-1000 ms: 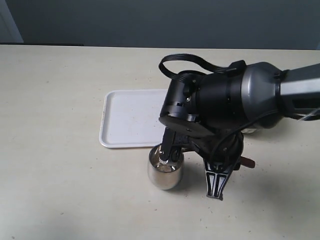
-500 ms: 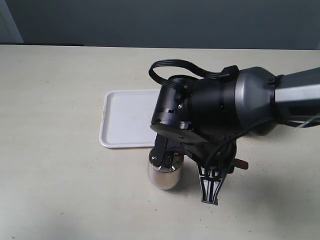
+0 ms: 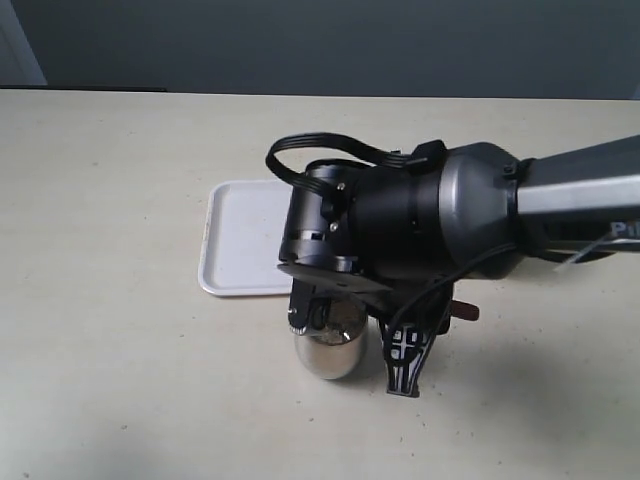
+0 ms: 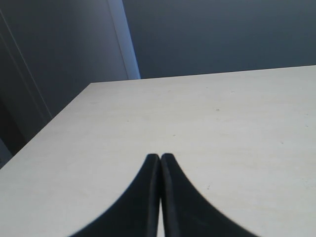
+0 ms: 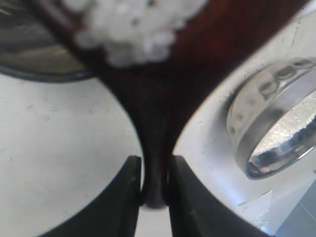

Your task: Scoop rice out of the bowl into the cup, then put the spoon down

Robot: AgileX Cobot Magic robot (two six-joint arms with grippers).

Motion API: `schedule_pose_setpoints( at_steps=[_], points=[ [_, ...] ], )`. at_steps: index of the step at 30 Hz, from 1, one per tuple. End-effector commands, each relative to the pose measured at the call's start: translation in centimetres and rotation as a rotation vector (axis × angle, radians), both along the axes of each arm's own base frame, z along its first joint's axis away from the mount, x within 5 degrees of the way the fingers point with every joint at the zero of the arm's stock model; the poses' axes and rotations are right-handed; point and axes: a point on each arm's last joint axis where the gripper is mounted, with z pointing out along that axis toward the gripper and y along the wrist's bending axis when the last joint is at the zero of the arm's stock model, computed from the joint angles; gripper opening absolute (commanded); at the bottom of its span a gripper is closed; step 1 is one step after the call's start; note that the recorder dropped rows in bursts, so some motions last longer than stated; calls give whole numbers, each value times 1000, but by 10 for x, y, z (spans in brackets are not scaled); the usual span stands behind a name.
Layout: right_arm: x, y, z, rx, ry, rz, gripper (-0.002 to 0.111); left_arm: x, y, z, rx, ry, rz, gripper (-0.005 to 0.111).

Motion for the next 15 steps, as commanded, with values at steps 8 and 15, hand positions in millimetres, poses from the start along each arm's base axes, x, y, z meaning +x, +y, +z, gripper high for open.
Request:
schedule_pose_setpoints(
  at_steps=[8, 15],
  points=[
    [0, 5, 2, -6, -82, 27, -1, 0, 0, 1, -3, -10, 4, 0],
    [-4, 6, -10, -36, -70, 27, -1, 0, 0, 1, -3, -10, 4, 0]
  ],
)
